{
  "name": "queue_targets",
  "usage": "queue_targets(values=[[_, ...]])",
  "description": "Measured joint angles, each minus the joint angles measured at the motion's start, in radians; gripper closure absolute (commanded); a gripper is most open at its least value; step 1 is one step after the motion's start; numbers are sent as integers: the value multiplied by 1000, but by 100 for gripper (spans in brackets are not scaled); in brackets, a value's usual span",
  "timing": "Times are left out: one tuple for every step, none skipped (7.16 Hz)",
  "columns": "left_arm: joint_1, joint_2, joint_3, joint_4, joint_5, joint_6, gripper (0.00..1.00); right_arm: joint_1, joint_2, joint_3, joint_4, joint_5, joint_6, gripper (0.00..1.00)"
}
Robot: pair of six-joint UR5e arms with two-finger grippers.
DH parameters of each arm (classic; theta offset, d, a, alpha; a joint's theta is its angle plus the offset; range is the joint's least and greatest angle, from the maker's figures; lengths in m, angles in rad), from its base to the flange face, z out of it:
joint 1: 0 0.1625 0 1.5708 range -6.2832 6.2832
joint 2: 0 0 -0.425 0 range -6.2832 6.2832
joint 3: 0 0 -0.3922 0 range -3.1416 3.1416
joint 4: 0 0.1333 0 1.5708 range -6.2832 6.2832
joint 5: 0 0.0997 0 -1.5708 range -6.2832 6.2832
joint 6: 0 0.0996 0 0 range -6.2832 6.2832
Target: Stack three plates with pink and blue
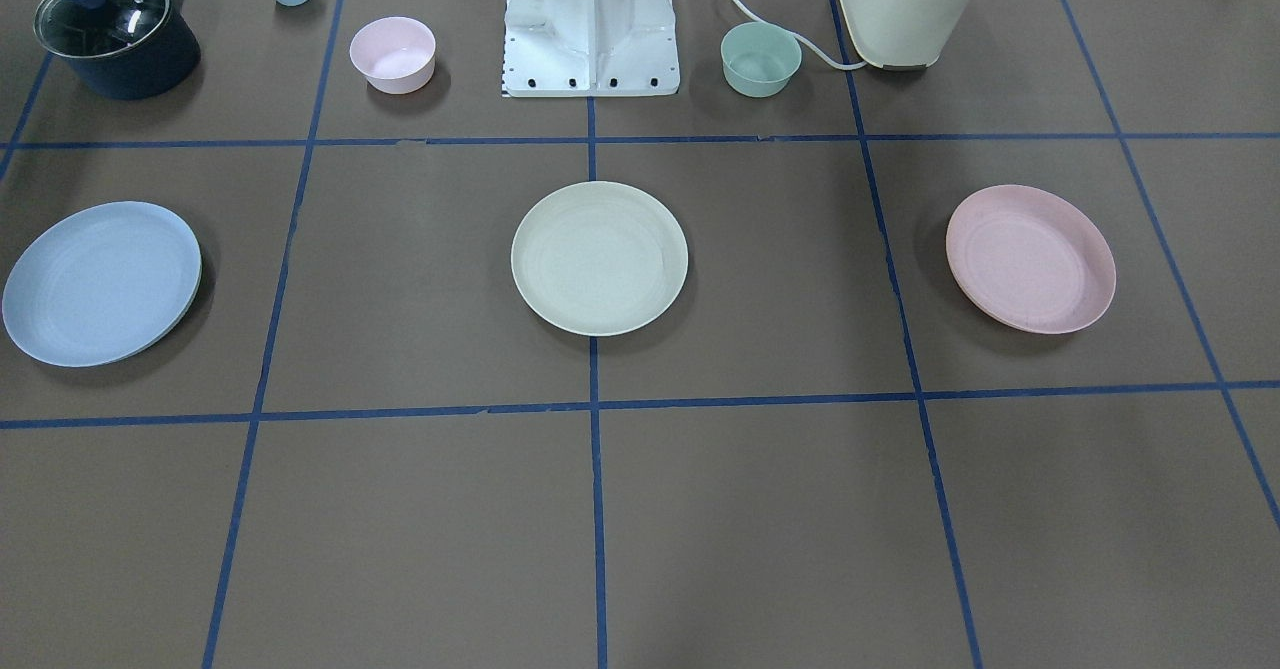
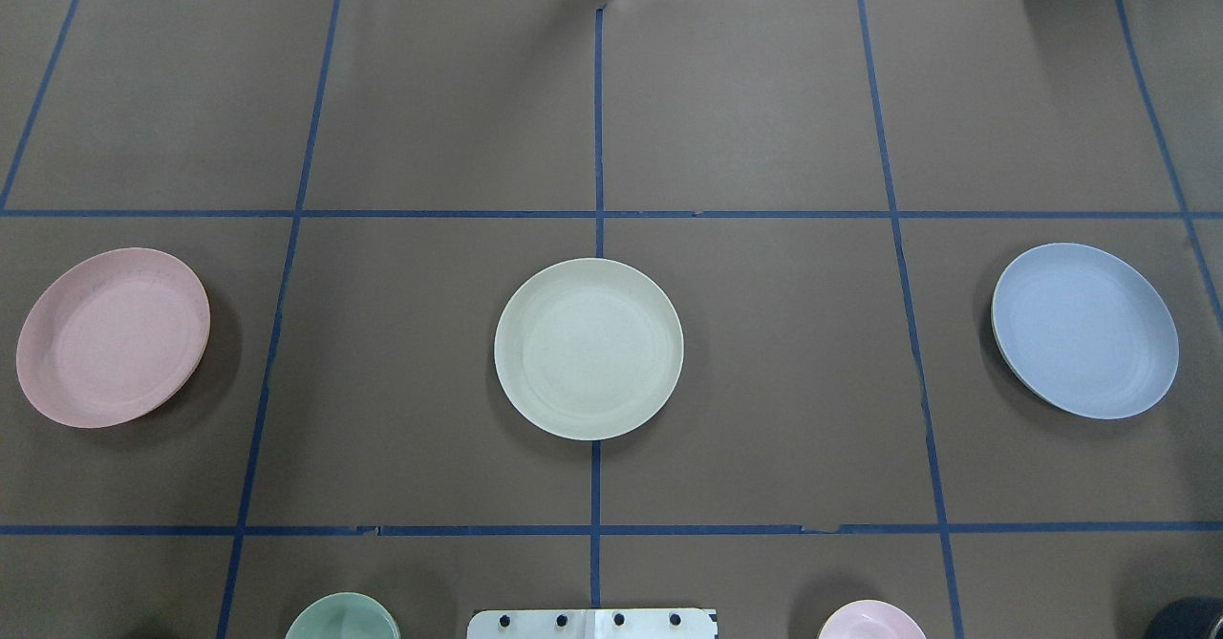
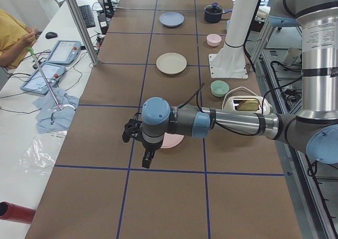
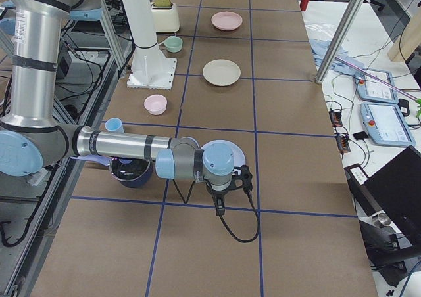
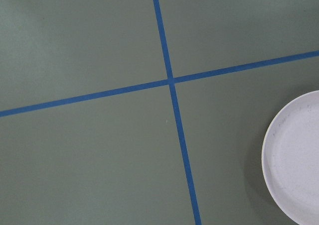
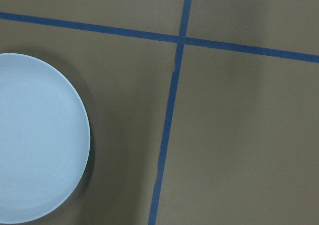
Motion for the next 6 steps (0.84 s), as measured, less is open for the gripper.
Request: queue_targets(values=[[0, 0, -2, -23, 0, 3, 0, 0, 0, 2, 0, 0, 0, 0], [1, 1, -3, -45, 0, 11, 0, 0, 0, 2, 5, 0, 0, 0], [4, 0, -4, -65, 3, 27, 0, 0, 0, 2, 23, 0, -1, 0], [10, 0, -4, -104, 3, 48, 0, 0, 1, -3, 62, 0, -1, 0], [13, -1, -2, -170, 1, 60, 0, -1, 2, -9, 111, 0, 0, 0], [16, -10, 9, -270, -1, 64, 0, -2, 9, -9, 141, 0, 1, 0]])
